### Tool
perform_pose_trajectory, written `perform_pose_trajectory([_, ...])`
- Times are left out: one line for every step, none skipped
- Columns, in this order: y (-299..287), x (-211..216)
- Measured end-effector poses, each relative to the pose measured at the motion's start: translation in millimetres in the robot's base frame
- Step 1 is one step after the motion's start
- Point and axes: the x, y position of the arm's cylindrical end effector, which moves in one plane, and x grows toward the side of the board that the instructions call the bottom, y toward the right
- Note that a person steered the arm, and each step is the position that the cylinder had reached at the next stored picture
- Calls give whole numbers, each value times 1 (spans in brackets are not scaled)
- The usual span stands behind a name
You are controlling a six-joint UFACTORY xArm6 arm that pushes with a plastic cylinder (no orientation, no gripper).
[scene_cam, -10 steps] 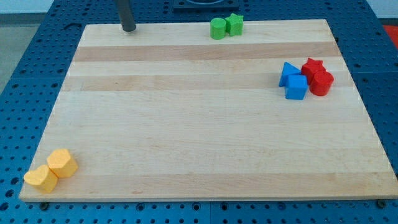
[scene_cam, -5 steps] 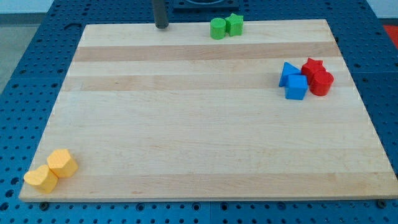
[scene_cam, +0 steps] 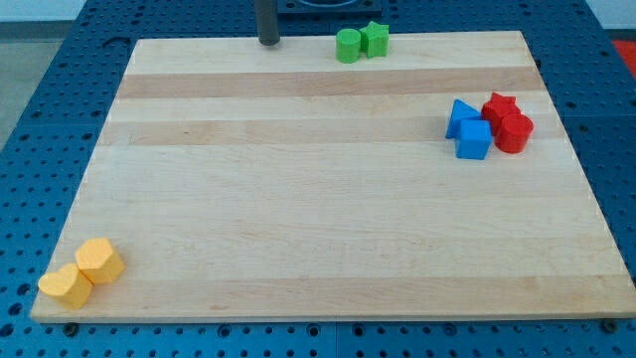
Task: Nudge the green circle slightly down
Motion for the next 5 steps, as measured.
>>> perform_pose_trajectory([4, -1])
perform_pose_trajectory([16, 0])
perform_pose_trajectory([26, 0])
perform_pose_trajectory([33, 0])
perform_pose_trajectory([45, 0])
